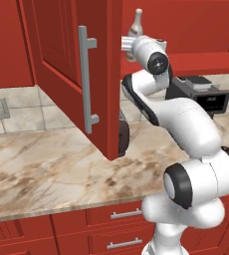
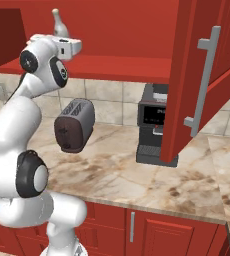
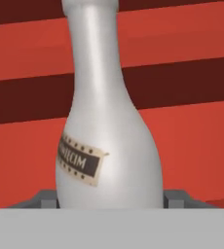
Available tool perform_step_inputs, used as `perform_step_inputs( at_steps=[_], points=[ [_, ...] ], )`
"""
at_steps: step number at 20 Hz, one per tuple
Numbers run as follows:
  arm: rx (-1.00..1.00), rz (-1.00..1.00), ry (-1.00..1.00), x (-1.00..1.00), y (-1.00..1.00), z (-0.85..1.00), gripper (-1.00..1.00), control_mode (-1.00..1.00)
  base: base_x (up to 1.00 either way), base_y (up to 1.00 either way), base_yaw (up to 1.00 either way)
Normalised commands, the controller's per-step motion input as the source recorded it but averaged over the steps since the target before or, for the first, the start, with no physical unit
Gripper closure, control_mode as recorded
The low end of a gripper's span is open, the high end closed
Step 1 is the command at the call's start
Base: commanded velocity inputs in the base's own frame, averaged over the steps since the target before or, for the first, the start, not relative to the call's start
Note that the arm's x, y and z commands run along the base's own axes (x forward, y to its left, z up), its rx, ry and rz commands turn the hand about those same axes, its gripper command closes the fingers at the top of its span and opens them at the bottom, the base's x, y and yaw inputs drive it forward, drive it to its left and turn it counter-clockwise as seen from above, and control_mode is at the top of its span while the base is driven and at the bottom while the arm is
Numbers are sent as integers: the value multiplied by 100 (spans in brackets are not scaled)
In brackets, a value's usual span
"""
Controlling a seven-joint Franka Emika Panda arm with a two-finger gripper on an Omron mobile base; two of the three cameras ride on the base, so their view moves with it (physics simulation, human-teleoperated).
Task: Open the cabinet directly in front. Then move the liquor and the mug to the dining counter with the jar on it.
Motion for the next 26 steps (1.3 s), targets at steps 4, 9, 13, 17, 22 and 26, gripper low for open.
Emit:
perform_step_inputs(
  at_steps=[4,9,13,17,22,26],
  points=[
    [4,0,4,-100,-1,1,100,-100,0,0,0],
    [3,0,18,-100,-13,-19,100,-100,0,0,0],
    [3,0,32,-100,-22,-46,100,-100,0,0,0],
    [0,0,30,-98,-7,-63,100,-100,0,0,0],
    [0,0,-2,-14,0,-6,100,-100,0,0,0],
    [0,0,0,-8,0,0,100,-100,0,0,0]
  ],
)
